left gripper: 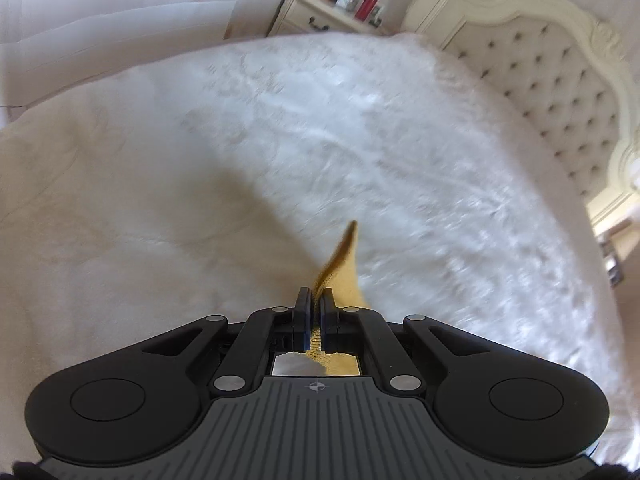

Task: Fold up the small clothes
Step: 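Move the left tool to the other sleeve cuff and grasp it, then fold the held sleeve across the sweater front and release it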

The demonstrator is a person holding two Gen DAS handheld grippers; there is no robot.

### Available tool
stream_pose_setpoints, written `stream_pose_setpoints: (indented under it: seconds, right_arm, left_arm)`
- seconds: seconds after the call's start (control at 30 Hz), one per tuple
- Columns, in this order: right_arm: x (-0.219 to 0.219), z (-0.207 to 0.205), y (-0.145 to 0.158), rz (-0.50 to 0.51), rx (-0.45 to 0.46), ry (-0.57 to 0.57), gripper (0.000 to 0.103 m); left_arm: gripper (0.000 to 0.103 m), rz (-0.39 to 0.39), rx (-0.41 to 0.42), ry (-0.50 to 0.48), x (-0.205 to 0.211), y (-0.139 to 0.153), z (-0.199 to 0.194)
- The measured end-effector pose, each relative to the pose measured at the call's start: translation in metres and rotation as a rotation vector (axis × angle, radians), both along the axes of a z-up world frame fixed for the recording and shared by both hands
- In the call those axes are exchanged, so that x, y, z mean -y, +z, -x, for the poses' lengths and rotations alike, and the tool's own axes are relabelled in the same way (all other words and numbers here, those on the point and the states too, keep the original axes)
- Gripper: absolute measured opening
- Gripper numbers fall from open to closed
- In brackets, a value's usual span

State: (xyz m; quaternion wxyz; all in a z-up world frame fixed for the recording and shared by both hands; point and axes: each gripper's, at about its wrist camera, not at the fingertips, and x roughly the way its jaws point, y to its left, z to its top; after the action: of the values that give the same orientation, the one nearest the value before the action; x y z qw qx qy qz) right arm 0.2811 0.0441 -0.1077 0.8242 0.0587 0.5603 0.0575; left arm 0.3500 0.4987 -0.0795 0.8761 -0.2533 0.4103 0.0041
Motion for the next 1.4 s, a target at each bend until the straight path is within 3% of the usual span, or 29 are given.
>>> stream_pose_setpoints:
  seconds: [0.2, 0.37, 0.57, 0.73, 0.9, 1.07, 1.1, 1.17, 1.23, 1.4]
  right_arm:
    - [0.02, 0.012, -0.001, -0.035, 0.017, -0.032, 0.102]
    - [0.045, 0.024, -0.002, -0.077, 0.044, -0.05, 0.102]
    - [0.09, 0.038, -0.004, -0.119, 0.071, -0.056, 0.102]
    - [0.141, 0.051, -0.005, -0.142, 0.097, -0.088, 0.102]
    - [0.195, 0.065, -0.012, -0.169, 0.101, -0.138, 0.102]
    - [0.234, 0.074, -0.02, -0.179, 0.098, -0.159, 0.102]
    - [0.242, 0.076, -0.021, -0.18, 0.098, -0.16, 0.102]
    - [0.252, 0.079, -0.024, -0.181, 0.096, -0.162, 0.102]
    - [0.26, 0.082, -0.025, -0.182, 0.094, -0.164, 0.102]
    - [0.27, 0.082, -0.029, -0.19, 0.088, -0.17, 0.102]
  left_arm:
    - [0.004, 0.129, 0.084, -0.051, 0.032, 0.043, -0.005]
    - [0.004, 0.183, 0.153, -0.114, 0.083, 0.076, -0.004]
    - [0.004, 0.218, 0.223, -0.187, 0.171, 0.104, -0.003]
    - [0.004, 0.232, 0.245, -0.255, 0.262, 0.11, -0.006]
    - [0.004, 0.243, 0.253, -0.345, 0.359, 0.102, -0.003]
    - [0.005, 0.246, 0.193, -0.404, 0.449, 0.068, -0.001]
    - [0.007, 0.234, 0.175, -0.412, 0.464, 0.06, 0.001]
    - [0.031, 0.219, 0.135, -0.427, 0.488, 0.044, 0.005]
    - [0.045, 0.216, 0.098, -0.446, 0.506, 0.031, 0.011]
    - [0.048, 0.096, 0.049, -0.497, 0.52, 0.011, 0.038]
